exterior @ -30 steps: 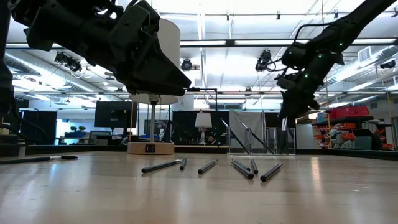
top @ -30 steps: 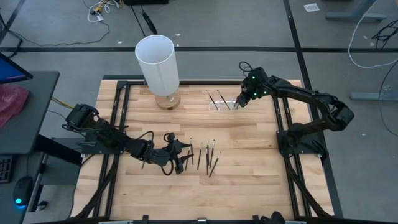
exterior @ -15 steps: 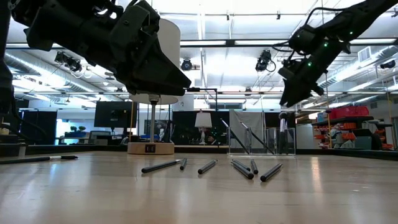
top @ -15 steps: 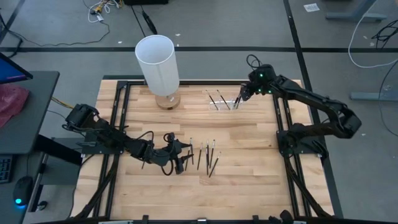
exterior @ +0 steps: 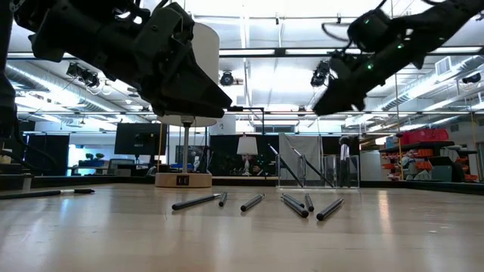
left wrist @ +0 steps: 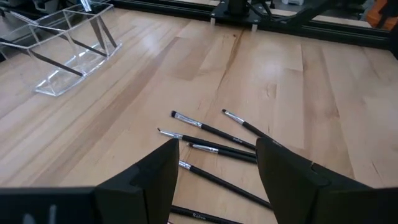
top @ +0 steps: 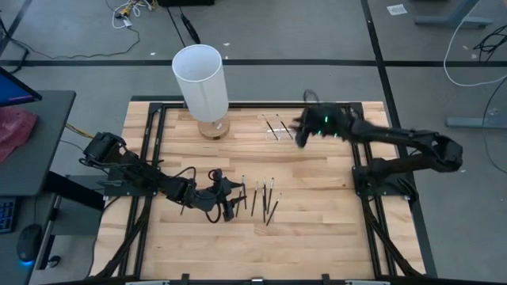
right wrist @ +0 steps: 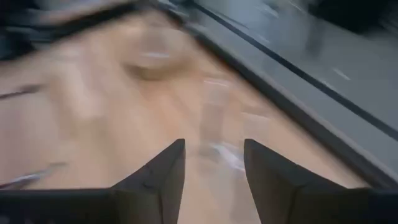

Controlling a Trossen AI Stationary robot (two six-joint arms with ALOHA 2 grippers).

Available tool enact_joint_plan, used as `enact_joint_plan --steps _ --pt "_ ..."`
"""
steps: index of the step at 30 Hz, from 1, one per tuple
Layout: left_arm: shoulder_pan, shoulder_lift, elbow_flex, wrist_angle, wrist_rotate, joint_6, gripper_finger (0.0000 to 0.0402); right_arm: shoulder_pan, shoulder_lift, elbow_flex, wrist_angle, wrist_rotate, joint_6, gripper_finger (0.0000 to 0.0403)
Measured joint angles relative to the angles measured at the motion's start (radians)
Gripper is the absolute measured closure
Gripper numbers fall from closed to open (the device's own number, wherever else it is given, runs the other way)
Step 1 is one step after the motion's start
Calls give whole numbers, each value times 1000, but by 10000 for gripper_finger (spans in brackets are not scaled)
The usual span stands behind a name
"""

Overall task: Sort items
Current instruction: Put the brow brush into the transparent organizer

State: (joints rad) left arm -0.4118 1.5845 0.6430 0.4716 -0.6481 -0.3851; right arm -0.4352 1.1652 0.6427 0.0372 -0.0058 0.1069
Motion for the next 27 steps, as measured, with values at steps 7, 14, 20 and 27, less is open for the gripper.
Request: enact_joint_plan --steps 7,14,20,27 --pt "-1 0 0 -54 -25 -67 184 431 1 -197 483 70 26 239" --pt "-48 0 0 -129 -43 -136 184 866 82 -269 655 431 -31 239" --pt "-127 -10 0 -371 -47 -403 184 985 236 -270 725 635 78 239" --pt "-239 -10 0 -722 77 -804 184 957 405 -270 906 672 57 239"
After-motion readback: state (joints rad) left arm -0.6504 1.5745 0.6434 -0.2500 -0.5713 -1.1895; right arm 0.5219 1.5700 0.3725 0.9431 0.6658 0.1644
